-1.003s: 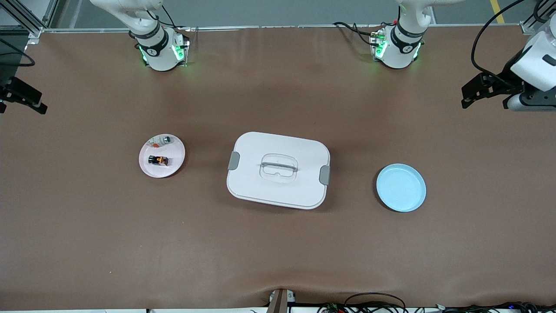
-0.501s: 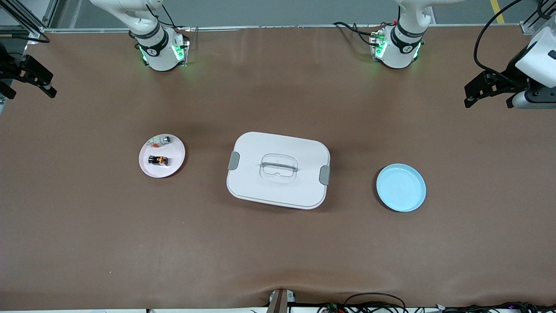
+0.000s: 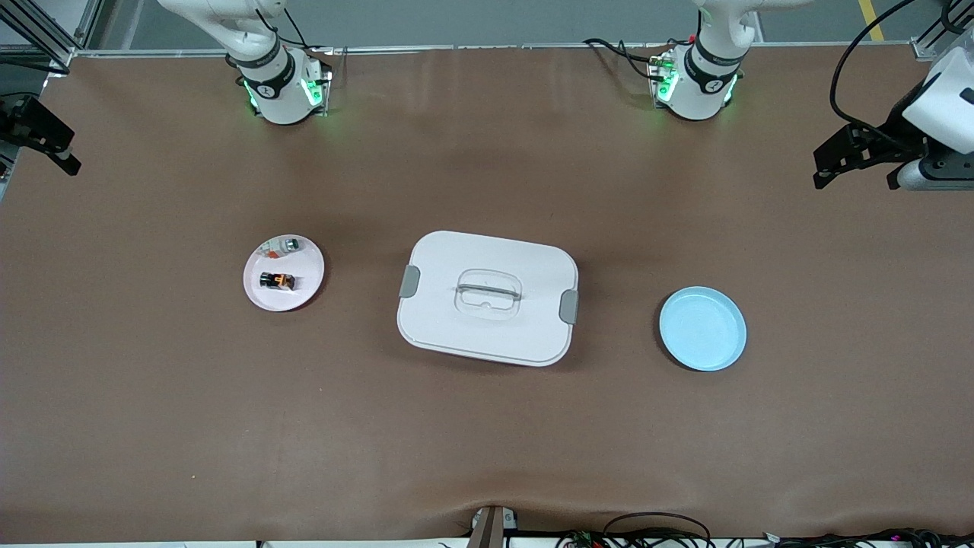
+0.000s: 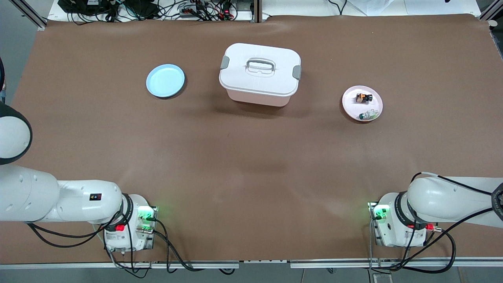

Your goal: Transfer orange switch to right arm and place

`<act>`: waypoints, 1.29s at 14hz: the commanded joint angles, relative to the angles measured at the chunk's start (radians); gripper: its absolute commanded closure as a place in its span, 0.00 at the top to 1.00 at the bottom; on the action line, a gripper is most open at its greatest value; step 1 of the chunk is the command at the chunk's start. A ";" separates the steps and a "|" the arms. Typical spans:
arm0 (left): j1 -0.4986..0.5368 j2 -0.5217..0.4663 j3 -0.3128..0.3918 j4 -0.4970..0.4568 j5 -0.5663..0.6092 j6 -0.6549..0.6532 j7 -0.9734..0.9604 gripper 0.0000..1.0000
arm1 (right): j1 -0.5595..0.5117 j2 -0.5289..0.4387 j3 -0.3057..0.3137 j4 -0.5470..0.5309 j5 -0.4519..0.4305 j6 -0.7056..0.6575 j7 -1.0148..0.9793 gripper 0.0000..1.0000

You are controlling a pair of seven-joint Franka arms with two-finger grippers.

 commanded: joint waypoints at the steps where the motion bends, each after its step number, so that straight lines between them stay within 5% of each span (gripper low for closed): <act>1: -0.004 0.009 0.004 0.018 0.021 -0.017 0.000 1.00 | -0.018 0.067 0.012 0.112 -0.002 -0.082 -0.015 1.00; 8: -0.002 0.012 0.004 0.018 0.021 -0.017 0.000 1.00 | -0.024 0.138 0.012 0.219 -0.002 -0.171 -0.014 1.00; 18: -0.002 0.018 0.004 0.018 0.019 -0.017 0.000 1.00 | -0.017 0.150 0.012 0.221 -0.002 -0.182 0.043 1.00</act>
